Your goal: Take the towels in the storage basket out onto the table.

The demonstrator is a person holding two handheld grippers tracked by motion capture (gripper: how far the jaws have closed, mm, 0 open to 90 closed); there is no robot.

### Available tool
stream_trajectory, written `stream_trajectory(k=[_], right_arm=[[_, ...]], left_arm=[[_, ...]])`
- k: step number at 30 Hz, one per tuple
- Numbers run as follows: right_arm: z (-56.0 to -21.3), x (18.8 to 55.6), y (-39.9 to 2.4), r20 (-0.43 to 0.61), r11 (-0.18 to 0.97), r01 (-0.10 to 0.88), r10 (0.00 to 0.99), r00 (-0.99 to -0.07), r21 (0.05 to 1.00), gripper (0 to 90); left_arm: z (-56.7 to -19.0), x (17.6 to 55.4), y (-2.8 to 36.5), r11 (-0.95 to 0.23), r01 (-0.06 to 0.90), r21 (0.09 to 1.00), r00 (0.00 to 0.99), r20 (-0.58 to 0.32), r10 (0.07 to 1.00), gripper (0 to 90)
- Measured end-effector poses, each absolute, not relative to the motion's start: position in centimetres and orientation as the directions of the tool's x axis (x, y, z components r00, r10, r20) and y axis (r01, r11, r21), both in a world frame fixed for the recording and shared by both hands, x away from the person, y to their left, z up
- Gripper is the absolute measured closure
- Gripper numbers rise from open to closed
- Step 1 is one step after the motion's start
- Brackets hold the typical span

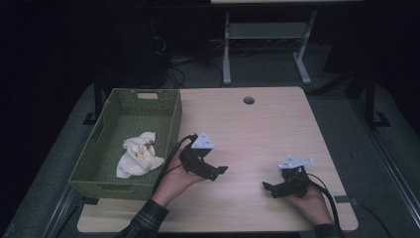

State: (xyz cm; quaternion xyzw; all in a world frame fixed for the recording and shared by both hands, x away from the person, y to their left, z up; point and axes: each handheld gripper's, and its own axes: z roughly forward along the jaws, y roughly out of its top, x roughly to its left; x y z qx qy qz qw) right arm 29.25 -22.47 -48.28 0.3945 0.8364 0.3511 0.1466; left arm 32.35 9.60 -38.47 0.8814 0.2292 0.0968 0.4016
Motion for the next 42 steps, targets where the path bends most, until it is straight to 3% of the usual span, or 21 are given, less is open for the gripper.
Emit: stream_trajectory(k=[21,27,42], right_arm=[[-48.3,29.2,-22.5,0.034,0.438,0.562,0.767,-0.641,0.702,1.3],[-48.3,29.2,-22.5,0.032,0.440,0.559,0.765,-0.643,0.703,1.3],[-48.3,29.2,-22.5,0.032,0.439,0.559,0.766,-0.642,0.704,1.3]], left_arm=[[-36.5,33.7,12.0,-0.553,0.350,0.756,0.862,-0.029,0.506,13.0],[-35.8,33.8,13.0,-0.513,0.379,0.770,0.855,-0.080,0.512,13.0],[-35.0,34.5,15.8,-0.507,0.370,0.779,0.845,-0.055,0.532,13.1]])
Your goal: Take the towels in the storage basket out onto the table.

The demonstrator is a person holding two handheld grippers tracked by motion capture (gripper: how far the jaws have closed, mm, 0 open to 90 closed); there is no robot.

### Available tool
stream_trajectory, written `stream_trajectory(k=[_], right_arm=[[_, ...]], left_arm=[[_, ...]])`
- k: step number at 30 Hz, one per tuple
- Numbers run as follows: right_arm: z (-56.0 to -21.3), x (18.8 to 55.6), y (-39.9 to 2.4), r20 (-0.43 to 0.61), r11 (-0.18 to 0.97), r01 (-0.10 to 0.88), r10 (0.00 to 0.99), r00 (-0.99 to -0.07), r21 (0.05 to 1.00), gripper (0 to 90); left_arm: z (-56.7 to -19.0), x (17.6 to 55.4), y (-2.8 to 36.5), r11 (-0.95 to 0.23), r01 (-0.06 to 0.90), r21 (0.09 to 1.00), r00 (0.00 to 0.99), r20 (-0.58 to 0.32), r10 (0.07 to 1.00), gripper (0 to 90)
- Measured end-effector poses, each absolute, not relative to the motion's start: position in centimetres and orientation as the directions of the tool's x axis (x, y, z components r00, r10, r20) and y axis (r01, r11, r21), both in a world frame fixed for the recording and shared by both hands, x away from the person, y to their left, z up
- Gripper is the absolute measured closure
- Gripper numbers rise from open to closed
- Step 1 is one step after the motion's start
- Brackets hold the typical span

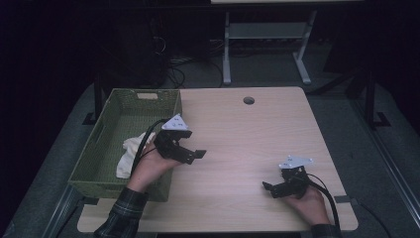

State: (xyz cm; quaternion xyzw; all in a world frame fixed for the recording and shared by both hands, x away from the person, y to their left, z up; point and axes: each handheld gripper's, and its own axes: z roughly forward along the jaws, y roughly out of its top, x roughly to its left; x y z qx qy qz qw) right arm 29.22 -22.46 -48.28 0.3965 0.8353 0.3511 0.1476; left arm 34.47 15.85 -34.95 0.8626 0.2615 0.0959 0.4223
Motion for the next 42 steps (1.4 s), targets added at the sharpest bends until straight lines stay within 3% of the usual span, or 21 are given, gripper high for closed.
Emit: stream_trajectory(k=[42], right_arm=[[-48.3,29.4,-22.3,0.035,0.414,0.577,0.792,-0.610,0.704,2.1]], left_arm=[[-35.4,35.5,26.7,-0.481,0.450,0.752,0.740,-0.012,0.673,13.5]])
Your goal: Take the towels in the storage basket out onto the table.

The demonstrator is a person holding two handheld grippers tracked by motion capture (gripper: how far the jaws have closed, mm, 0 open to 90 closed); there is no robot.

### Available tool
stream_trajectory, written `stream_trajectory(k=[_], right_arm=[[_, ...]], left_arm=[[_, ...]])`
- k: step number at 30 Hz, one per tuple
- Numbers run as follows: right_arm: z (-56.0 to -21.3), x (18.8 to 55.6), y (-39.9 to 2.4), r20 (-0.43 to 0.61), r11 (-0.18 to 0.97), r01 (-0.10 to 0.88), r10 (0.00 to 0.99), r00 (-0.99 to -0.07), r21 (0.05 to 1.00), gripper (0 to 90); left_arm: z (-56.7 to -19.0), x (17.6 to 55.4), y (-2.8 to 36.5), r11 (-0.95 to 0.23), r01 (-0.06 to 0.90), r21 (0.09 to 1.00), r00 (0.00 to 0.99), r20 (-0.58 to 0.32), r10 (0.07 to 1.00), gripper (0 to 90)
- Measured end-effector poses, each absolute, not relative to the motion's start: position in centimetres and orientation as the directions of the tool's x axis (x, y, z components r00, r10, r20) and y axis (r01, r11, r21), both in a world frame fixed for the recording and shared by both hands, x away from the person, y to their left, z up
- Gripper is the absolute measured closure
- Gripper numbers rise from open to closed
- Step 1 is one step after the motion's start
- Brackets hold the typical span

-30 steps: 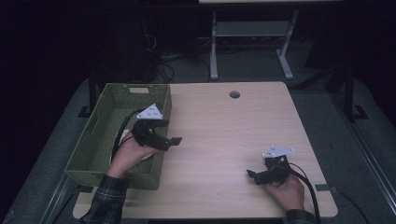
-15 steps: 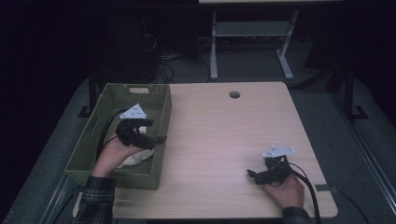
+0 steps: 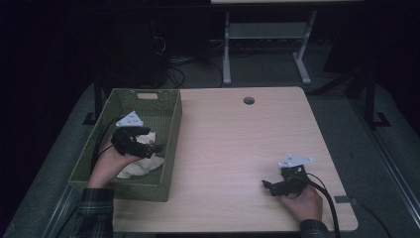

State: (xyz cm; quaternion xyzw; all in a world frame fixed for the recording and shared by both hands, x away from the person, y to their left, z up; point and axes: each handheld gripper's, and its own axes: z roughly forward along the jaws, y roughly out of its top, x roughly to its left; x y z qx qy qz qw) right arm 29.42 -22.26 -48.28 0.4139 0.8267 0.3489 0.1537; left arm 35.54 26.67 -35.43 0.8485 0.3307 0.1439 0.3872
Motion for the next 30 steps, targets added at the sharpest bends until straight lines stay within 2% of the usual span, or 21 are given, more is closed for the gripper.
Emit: stream_trajectory(k=[10,20,26,30], right_arm=[[-48.3,29.4,-22.3,0.034,0.415,0.577,0.791,-0.610,0.704,2.1],[-48.3,29.4,-22.3,0.034,0.415,0.577,0.791,-0.610,0.704,2.1],[-48.3,29.4,-22.3,0.034,0.414,0.577,0.791,-0.610,0.704,2.1],[-48.3,29.4,-22.3,0.034,0.414,0.577,0.791,-0.610,0.704,2.2]], left_arm=[[-37.2,36.5,28.4,-0.501,0.489,0.715,0.712,0.006,0.703,13.5],[-38.4,36.9,30.4,-0.470,0.541,0.697,0.653,0.004,0.758,13.4],[-39.3,37.3,30.7,-0.486,0.574,0.659,0.637,0.013,0.771,13.4],[-39.9,37.6,30.9,-0.518,0.592,0.617,0.628,0.049,0.776,13.4]])
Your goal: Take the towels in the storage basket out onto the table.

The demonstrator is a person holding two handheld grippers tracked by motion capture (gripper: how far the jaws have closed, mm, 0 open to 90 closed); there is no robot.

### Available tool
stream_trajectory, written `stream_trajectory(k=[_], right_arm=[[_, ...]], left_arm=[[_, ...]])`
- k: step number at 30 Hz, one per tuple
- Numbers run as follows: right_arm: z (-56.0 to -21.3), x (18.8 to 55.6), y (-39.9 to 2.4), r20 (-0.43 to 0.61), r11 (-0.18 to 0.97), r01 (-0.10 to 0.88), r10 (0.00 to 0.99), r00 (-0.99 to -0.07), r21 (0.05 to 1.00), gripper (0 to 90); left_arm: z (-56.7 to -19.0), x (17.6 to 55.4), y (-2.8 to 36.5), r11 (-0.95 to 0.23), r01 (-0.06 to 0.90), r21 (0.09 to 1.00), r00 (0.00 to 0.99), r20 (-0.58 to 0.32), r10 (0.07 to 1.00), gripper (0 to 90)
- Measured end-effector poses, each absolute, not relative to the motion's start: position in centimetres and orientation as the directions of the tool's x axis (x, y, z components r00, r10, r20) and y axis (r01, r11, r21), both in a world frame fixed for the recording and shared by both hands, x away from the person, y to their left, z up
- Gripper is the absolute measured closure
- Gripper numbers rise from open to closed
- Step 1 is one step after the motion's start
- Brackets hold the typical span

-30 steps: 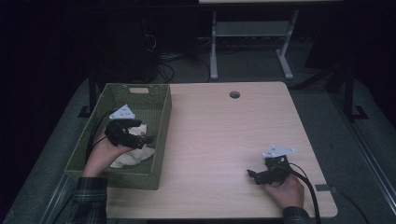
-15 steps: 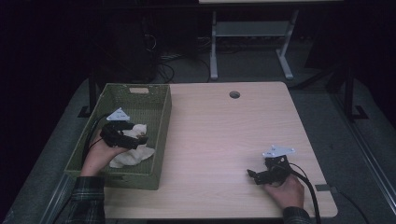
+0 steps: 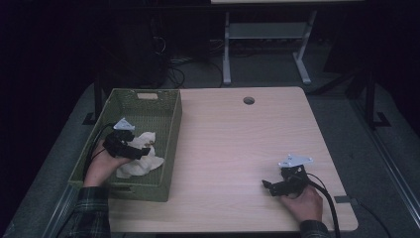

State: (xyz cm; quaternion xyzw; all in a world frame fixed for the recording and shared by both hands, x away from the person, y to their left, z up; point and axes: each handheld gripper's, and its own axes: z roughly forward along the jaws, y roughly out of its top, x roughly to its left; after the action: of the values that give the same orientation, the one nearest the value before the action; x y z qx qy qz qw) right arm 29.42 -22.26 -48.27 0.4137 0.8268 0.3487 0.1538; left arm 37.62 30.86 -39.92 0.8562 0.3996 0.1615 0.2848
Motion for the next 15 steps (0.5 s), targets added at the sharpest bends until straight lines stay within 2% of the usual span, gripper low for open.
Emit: stream_trajectory(k=[15], right_arm=[[-48.3,29.4,-22.2,0.033,0.416,0.575,0.790,-0.612,0.704,2.1]], left_arm=[[-41.7,38.4,31.2,-0.528,0.690,0.495,0.588,0.041,0.808,13.3]])
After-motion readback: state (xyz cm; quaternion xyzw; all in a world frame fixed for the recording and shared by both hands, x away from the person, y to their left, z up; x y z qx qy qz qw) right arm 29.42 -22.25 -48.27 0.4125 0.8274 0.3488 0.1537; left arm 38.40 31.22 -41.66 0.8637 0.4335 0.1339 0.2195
